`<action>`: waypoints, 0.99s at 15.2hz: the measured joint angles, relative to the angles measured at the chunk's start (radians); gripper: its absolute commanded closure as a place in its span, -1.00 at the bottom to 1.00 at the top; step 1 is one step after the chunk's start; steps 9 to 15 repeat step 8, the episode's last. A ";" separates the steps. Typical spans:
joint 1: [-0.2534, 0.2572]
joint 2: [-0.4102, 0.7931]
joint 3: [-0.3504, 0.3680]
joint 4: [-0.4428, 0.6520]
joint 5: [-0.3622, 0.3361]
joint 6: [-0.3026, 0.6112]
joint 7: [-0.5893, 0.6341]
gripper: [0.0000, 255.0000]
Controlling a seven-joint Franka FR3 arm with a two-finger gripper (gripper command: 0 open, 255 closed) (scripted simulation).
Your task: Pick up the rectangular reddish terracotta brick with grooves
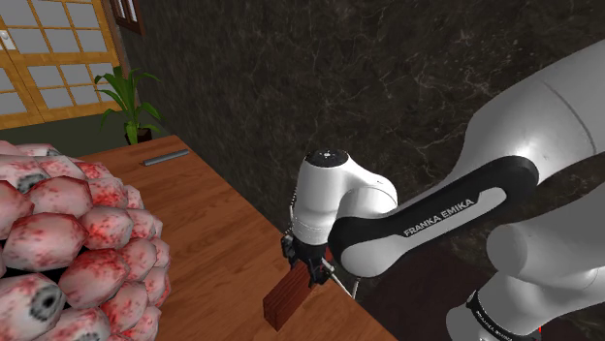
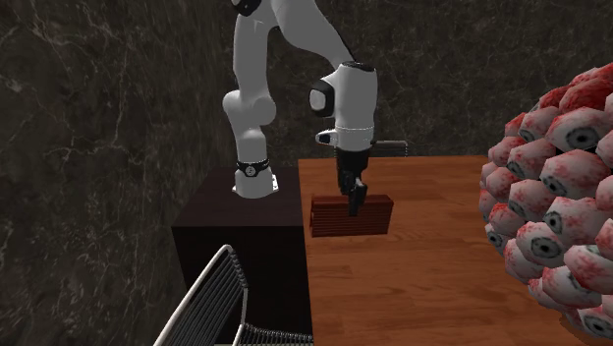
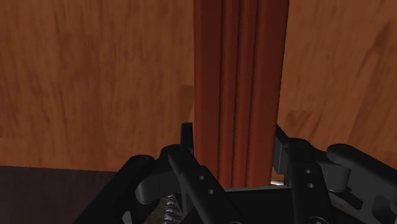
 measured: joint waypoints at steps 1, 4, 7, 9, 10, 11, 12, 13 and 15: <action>0.051 -0.002 -0.051 0.006 -0.002 -0.014 0.003 1.00; 0.219 -0.056 -0.224 0.013 0.056 -0.069 -0.041 1.00; 0.293 -0.110 -0.307 0.029 0.107 -0.126 -0.080 1.00; 0.304 -0.119 -0.320 0.032 0.115 -0.136 -0.086 1.00; 0.304 -0.119 -0.320 0.032 0.115 -0.136 -0.086 1.00; 0.304 -0.119 -0.320 0.032 0.115 -0.136 -0.086 1.00; 0.304 -0.119 -0.320 0.032 0.115 -0.136 -0.086 1.00; 0.304 -0.119 -0.320 0.032 0.115 -0.136 -0.086 1.00; 0.304 -0.119 -0.320 0.032 0.115 -0.136 -0.086 1.00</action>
